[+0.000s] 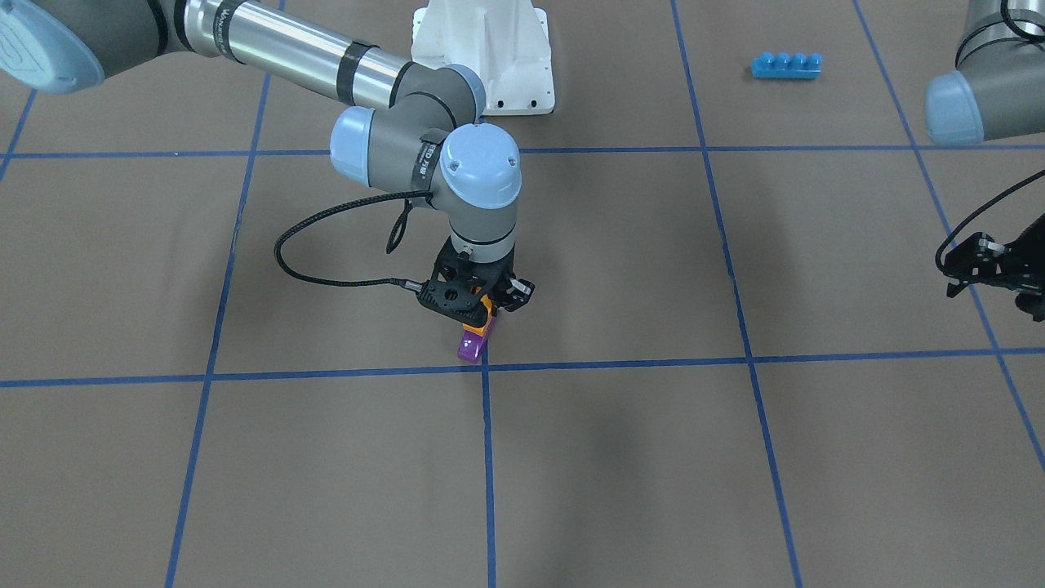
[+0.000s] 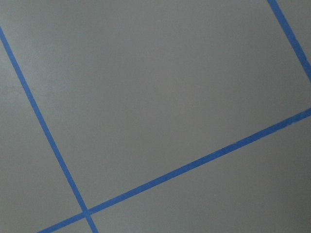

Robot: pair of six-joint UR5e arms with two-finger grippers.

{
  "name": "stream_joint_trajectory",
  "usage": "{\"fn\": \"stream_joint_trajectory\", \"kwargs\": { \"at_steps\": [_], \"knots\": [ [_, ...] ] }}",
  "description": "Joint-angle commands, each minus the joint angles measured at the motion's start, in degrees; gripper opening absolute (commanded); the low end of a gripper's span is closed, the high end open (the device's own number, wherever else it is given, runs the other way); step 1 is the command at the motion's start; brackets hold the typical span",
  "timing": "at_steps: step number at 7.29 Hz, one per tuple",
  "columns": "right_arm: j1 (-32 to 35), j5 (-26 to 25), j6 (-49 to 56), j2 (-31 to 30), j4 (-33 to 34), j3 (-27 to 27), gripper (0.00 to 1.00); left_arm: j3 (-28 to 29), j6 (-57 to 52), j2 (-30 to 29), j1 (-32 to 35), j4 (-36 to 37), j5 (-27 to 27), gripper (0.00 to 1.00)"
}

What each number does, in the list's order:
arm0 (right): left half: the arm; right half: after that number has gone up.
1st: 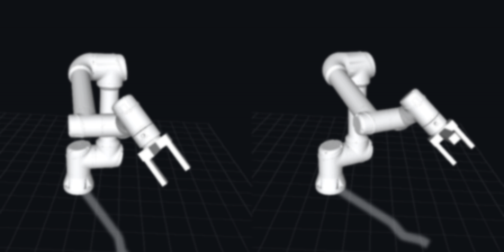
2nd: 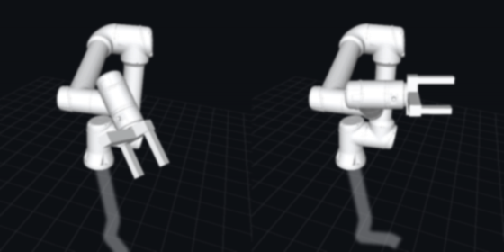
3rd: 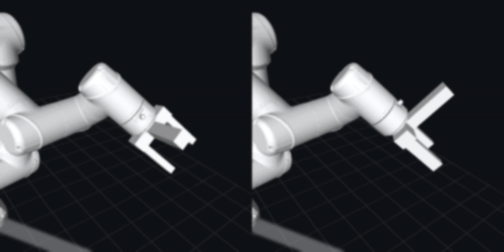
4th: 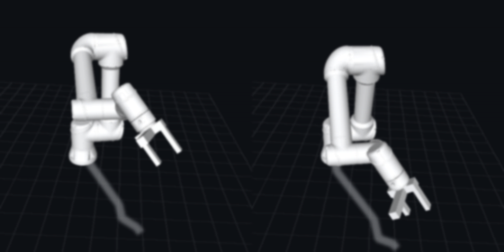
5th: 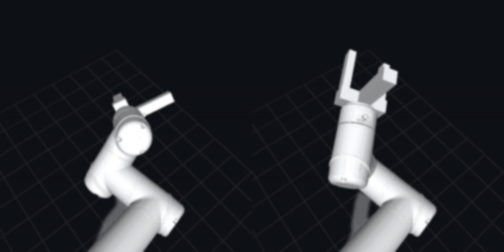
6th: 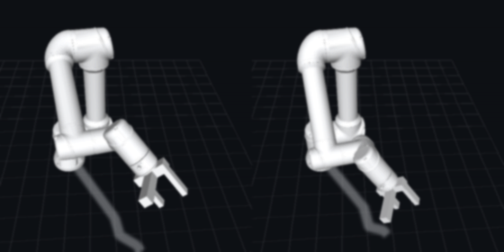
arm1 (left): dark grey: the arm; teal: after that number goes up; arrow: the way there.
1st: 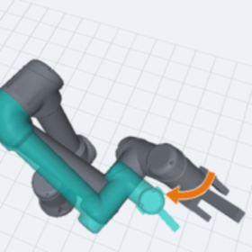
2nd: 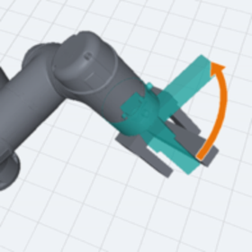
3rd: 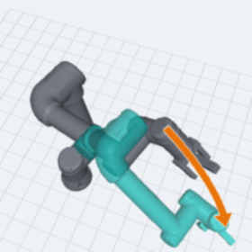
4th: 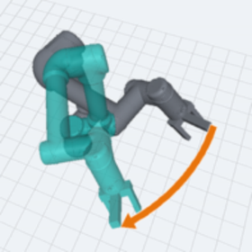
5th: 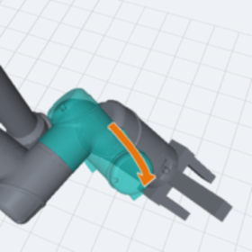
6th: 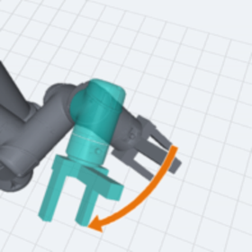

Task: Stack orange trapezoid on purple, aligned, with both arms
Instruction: 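Align and lower the orange block onto the purple block with the right gripper, then open the right gripper and lift it away from the stack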

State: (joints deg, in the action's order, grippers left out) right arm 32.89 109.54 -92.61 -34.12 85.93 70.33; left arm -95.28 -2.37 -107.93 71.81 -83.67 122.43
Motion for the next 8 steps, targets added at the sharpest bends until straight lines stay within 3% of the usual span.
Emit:
{"fn": "stream_joint_trajectory", "kwargs": {
  "at_steps": [1,2,4,6,7,8],
  "knots": [
    [0.4,0.1,-0.4,0.2,-0.5,0.1,0.78,0.0,0.0,-0.1,0.0,-0.2,0.0,1.00],
    [0.5,0.2,-0.2,0.2,-0.5,0.3,0.99,0.0,0.0,0.0,0.0,-0.5,0.0,1.00],
    [4.2,4.9,0.2,0.2,1.2,5.4,0.99,0.0,0.0,0.0,0.3,-1.2,0.0,1.00],
    [10.1,8.5,4.2,-3.4,11.6,21.8,0.99,0.1,0.0,0.6,3.3,-1.1,0.1,1.00],
    [12.3,8.5,13.3,-7.4,18.6,30.5,0.99,0.0,-0.5,2.6,5.7,-2.4,2.0,1.00],
    [16.5,9.5,23.7,-12.1,22.2,34.9,0.99,0.2,-3.8,4.4,8.5,-3.1,2.7,1.00]
  ]
}}
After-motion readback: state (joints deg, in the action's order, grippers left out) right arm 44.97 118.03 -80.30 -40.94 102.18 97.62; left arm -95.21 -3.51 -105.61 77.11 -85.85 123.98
